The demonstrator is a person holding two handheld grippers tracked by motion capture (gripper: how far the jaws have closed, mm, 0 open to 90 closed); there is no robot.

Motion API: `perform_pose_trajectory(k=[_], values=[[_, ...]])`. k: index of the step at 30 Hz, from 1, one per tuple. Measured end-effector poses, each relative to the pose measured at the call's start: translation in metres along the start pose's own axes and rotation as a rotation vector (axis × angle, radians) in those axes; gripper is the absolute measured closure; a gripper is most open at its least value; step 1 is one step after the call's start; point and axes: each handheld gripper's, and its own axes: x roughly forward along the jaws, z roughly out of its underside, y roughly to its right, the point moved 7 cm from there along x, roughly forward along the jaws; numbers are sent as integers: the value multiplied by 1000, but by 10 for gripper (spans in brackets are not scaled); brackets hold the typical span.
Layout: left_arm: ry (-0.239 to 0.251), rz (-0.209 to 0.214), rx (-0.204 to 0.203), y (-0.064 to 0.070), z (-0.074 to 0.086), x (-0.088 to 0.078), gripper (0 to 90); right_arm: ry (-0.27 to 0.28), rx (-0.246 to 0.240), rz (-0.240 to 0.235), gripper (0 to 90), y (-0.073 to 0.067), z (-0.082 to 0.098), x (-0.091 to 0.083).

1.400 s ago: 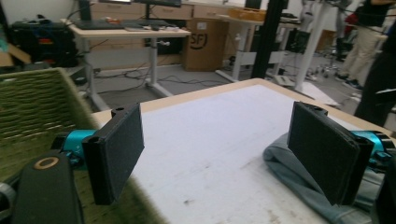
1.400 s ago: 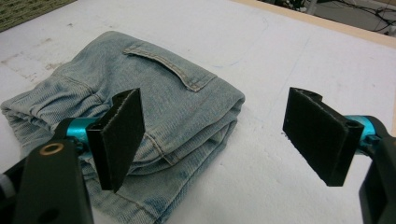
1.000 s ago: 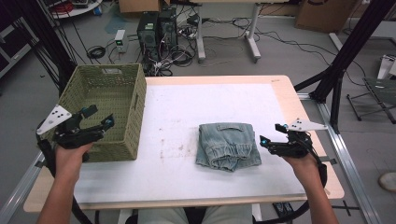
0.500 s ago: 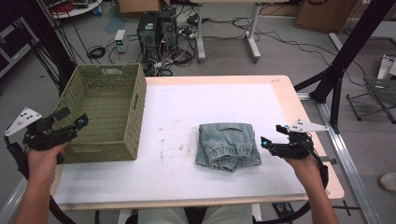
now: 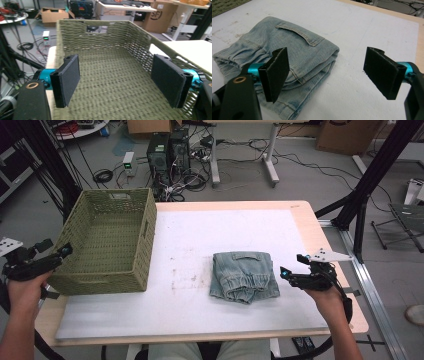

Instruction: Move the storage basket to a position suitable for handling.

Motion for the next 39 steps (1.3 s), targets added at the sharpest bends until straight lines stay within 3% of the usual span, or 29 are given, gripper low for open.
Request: perform_pose_trajectory(k=[4,9,13,16,23,26,29,31,37,39], values=[[-6,-19,1,-12,0,0,236,-5,-6,1,210,-2,-1,1],[-35,-10,-3,-19,6,3,254,-6,7,5,210,-2,-4,2],[-43,-29,-24,-29,8,5,267,1,12,8,210,-2,-6,0],[-85,-35,-27,-35,13,7,301,0,13,12,210,-2,-5,-2],[-159,-116,-56,-58,26,12,313,-2,35,25,210,1,0,-6],[-184,-119,-52,-61,30,17,338,-6,36,27,210,1,1,-6],[-199,-109,-53,-63,32,21,365,-8,38,30,210,1,0,-6],[-203,-82,-68,-63,34,24,376,-5,41,32,210,1,-1,-6],[-248,-13,-31,-58,39,31,470,-24,26,30,210,-4,-4,-2],[-252,14,-45,-57,40,32,488,-25,26,30,212,-4,-5,-1]])
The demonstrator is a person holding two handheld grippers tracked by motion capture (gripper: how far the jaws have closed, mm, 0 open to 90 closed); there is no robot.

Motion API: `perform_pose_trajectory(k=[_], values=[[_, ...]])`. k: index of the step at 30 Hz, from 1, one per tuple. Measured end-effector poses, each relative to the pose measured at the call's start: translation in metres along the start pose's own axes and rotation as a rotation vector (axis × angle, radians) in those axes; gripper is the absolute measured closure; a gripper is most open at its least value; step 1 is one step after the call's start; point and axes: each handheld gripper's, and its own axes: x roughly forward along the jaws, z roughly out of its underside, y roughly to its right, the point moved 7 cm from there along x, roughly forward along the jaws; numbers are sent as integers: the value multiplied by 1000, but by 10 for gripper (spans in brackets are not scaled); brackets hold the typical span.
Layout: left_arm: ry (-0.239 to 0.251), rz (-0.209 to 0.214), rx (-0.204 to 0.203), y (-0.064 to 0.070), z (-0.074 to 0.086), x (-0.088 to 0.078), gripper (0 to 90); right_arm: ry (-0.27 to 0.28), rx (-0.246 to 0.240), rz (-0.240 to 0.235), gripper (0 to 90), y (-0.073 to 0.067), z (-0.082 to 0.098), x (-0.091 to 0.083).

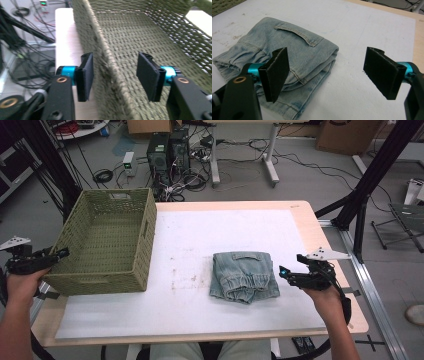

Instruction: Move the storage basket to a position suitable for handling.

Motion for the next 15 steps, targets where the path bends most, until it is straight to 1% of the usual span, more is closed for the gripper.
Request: perform_pose_trajectory(k=[2,4,7,11,13,15], values=[[-3,19,-2,1,0,1,519,-1,-4,2,212,-1,-1,0],[-3,26,12,2,0,1,546,-4,-5,3,212,-3,-3,0],[2,47,13,3,0,1,547,1,-12,5,212,-4,-5,-1],[1,56,25,4,1,0,554,3,-11,7,212,-3,-5,0],[-1,61,25,5,1,-1,578,1,-9,5,212,-4,-4,1],[0,63,23,5,2,-1,583,3,-8,5,212,-3,-4,1]])
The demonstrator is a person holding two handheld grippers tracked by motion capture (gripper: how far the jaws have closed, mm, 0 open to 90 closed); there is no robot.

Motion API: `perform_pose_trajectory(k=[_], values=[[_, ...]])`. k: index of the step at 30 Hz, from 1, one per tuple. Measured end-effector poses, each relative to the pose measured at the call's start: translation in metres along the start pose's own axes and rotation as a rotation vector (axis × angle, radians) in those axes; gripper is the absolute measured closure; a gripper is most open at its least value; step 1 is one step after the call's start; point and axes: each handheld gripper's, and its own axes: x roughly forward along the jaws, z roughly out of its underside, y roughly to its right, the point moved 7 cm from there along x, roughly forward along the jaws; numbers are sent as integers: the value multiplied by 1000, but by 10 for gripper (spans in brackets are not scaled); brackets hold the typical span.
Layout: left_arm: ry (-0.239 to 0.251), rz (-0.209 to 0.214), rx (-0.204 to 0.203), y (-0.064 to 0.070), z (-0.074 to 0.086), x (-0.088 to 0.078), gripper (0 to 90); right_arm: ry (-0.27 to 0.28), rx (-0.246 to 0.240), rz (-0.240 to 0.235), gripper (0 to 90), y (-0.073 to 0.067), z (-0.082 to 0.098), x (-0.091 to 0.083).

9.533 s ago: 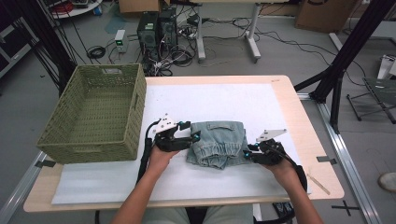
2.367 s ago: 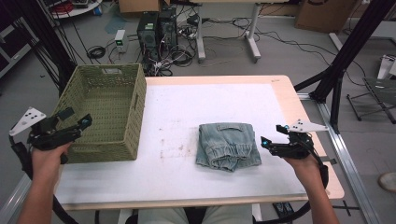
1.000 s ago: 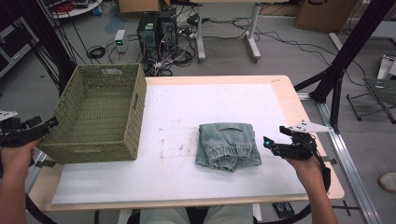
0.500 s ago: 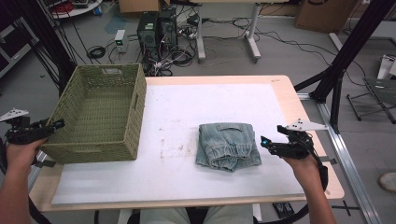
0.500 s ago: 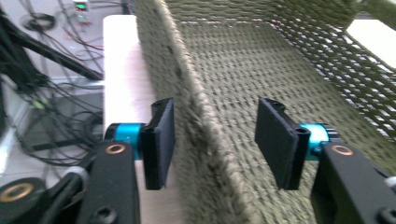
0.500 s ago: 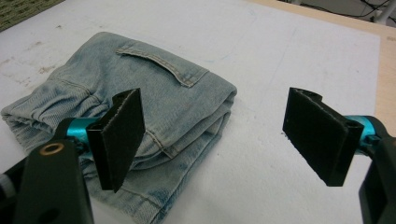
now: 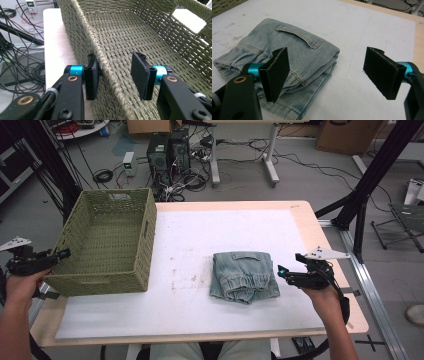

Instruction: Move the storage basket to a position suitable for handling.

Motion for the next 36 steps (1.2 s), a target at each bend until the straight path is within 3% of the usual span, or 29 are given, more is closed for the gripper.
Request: perform_pose_trajectory(k=[5,11,16,22,29,36], values=[[-8,-25,-6,-1,-1,0,614,-1,-1,0,212,0,0,0],[-3,-14,-31,-1,0,0,618,-2,-4,-1,212,1,0,-2],[-7,-13,-11,0,0,0,622,0,-4,-5,212,0,1,-2],[-1,7,-24,-1,0,0,621,-2,-8,-8,212,0,1,-1],[0,-7,-18,0,-1,0,653,-7,-7,-10,212,1,3,0],[-5,21,7,6,0,1,675,-9,-6,-11,212,1,2,1]])
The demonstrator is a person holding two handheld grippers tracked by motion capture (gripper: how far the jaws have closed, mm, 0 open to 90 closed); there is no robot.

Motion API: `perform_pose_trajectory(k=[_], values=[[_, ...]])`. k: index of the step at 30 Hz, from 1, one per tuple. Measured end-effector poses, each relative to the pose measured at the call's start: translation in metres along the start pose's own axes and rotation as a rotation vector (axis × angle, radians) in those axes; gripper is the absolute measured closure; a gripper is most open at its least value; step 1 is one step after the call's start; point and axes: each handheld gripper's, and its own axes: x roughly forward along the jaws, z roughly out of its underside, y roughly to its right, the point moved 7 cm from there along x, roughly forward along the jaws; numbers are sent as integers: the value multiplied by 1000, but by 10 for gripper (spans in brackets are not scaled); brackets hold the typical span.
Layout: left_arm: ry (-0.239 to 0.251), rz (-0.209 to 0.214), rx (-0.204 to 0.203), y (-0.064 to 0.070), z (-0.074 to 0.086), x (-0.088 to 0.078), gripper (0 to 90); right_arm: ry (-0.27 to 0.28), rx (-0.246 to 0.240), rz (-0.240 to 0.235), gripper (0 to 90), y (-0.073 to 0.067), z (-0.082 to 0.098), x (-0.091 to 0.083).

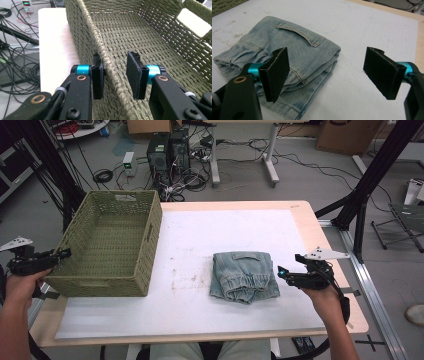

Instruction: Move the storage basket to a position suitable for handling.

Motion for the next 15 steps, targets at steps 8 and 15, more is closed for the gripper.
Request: perform_pose_trajectory(k=[8,15], values=[[-1,-5,1,4,1,-2,676,3,-11,-4,212,-1,-6,0],[2,-11,-5,9,3,-3,676,7,-9,-6,212,0,-6,1]])
